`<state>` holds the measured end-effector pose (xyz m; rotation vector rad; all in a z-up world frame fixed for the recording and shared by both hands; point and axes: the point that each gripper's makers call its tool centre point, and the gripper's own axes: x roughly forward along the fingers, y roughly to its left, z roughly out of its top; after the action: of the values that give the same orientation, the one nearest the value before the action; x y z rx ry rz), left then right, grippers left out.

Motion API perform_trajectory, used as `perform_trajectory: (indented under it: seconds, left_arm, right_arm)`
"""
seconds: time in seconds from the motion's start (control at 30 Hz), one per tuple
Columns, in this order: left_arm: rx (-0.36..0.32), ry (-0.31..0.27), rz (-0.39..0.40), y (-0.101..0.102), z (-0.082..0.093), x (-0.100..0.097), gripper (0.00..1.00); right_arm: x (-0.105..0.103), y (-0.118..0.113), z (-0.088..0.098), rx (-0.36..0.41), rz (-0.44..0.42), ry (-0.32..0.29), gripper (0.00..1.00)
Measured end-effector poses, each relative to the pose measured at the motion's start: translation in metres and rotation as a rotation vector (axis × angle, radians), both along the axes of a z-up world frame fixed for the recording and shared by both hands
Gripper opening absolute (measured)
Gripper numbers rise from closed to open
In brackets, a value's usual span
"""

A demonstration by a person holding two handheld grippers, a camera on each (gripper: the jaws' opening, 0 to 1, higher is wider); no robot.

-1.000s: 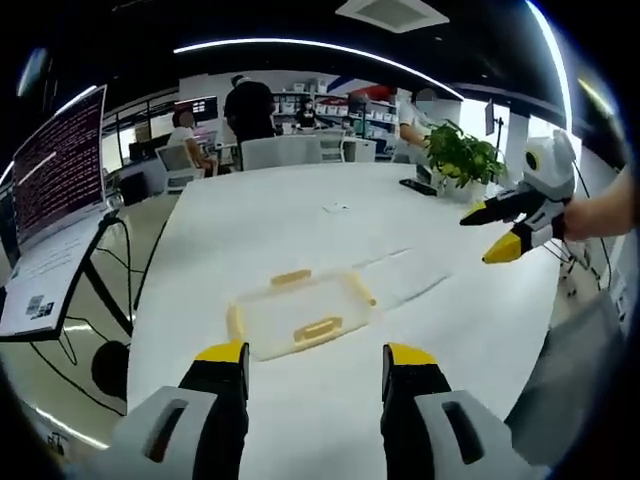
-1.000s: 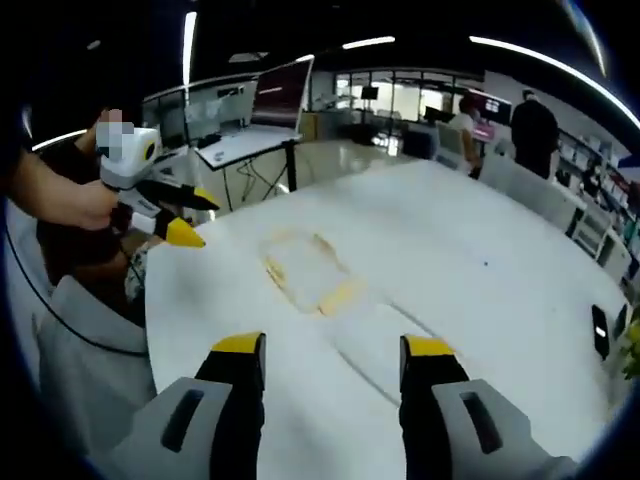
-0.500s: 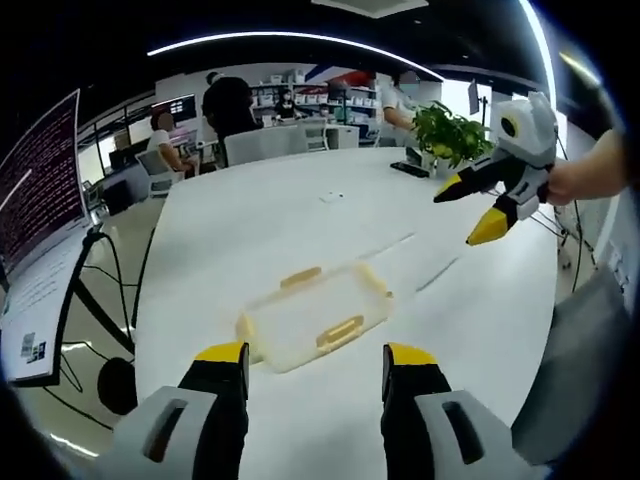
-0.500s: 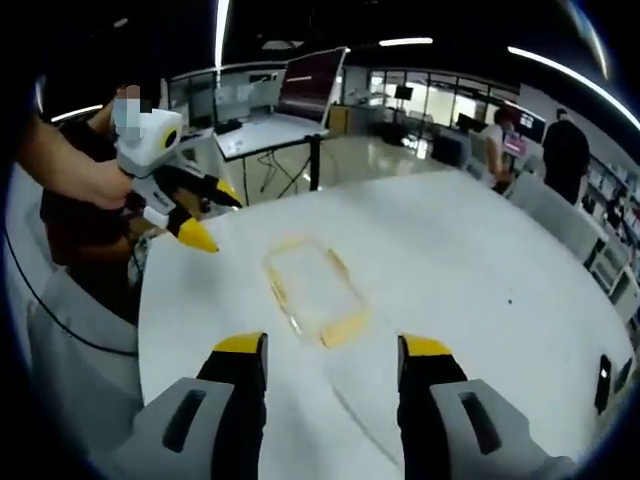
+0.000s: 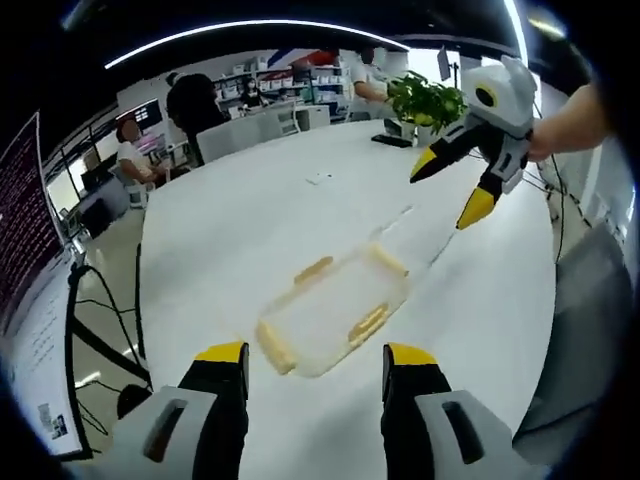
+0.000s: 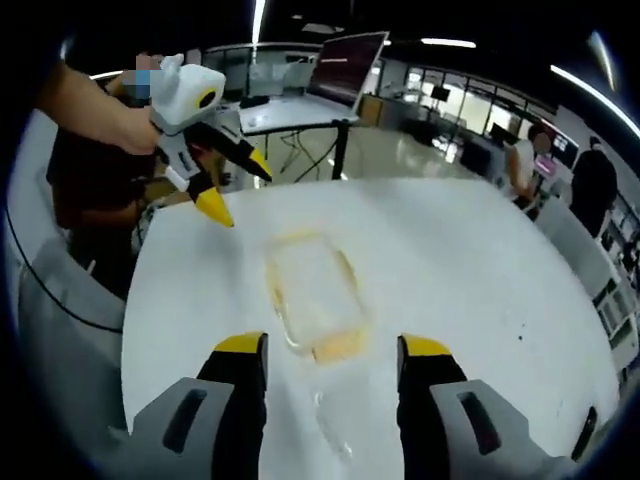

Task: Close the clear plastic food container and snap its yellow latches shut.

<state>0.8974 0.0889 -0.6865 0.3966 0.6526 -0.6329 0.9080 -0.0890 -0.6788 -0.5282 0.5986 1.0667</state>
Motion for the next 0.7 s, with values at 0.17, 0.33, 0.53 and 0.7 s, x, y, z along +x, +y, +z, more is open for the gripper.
perform_trajectory:
  seconds: [0.17, 0.33, 0.53, 0.7]
  left_arm:
    - [0.010, -0.017, -0.052, -0.002, 0.011, 0.019, 0.48]
    - [0.055, -0.008, -0.184, -0.008, 0.010, 0.028, 0.48]
    - [0.111, 0.035, -0.296, -0.008, -0.003, 0.032, 0.48]
    - [0.100, 0.125, -0.419, -0.015, -0.016, 0.025, 0.49]
  right_arm:
    - [0.011, 0.007, -0.005, -0.015, 0.045, 0.007, 0.47]
    - [0.010, 0.015, -0.015, -0.051, 0.111, 0.028, 0.48]
    - [0.015, 0.023, -0.025, -0.075, 0.152, 0.056, 0.49]
    - [0.016, 0.026, -0.034, -0.092, 0.184, 0.095, 0.52]
